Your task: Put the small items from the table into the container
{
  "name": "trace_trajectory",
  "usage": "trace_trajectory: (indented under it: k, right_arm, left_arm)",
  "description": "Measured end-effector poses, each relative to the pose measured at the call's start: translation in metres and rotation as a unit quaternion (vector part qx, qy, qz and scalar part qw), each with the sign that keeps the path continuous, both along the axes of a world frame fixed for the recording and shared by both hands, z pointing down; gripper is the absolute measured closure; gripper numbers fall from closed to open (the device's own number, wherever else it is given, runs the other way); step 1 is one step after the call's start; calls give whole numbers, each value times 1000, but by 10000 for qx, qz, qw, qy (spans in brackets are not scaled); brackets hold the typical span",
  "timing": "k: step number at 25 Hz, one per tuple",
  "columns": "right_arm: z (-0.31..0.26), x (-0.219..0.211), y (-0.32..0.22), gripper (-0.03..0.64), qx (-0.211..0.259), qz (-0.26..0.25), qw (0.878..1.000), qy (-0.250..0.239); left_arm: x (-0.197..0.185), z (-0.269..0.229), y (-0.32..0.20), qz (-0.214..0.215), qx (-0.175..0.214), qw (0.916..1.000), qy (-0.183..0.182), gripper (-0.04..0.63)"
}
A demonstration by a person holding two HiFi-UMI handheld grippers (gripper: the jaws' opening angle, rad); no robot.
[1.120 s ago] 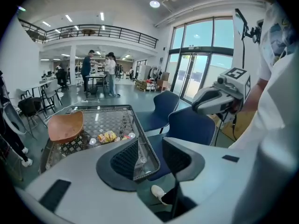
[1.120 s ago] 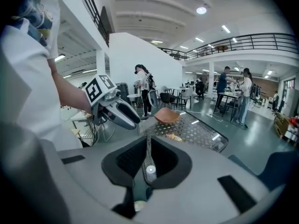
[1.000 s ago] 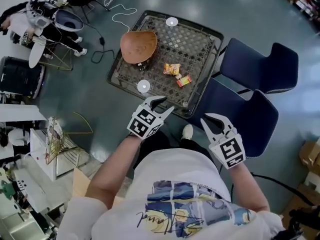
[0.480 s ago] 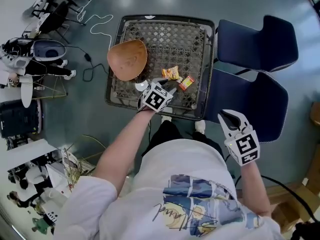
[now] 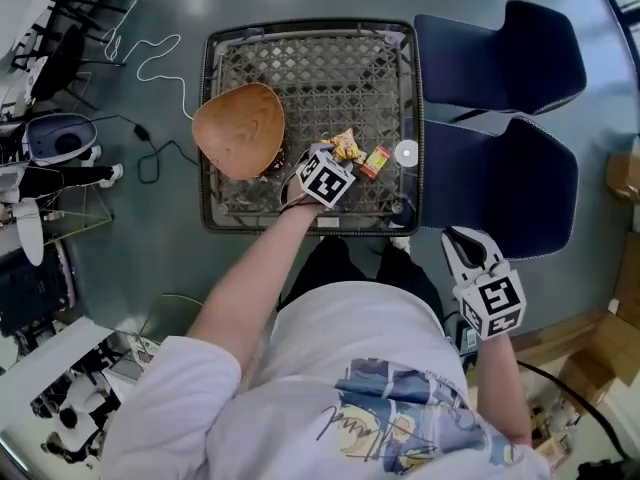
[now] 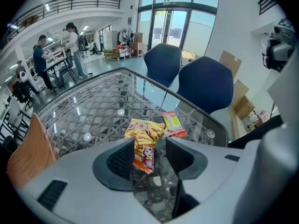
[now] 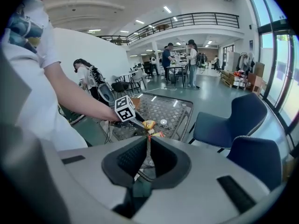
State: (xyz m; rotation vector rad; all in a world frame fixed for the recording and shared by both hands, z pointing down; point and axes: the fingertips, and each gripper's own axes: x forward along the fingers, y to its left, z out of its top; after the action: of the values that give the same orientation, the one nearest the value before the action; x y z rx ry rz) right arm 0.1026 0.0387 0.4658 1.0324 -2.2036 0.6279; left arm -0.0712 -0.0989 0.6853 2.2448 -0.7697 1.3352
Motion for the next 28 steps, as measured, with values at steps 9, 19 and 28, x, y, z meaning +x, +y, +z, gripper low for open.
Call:
trace_trajectory:
  k: [9, 19, 28]
  right_arm:
    - [-4, 5, 19, 604, -60, 692, 9973, 247]
    - [-4, -22, 9, 604, -24, 477, 9988, 117]
    - [-3, -54, -10, 604, -4, 104, 9999, 58]
  left_arm:
    - [-2, 5, -2, 74, -33, 10000, 38, 491]
    - [-21, -53, 0, -228, 194, 9962, 820, 520]
    - [-64, -165, -7, -798, 710, 9758, 1910, 525]
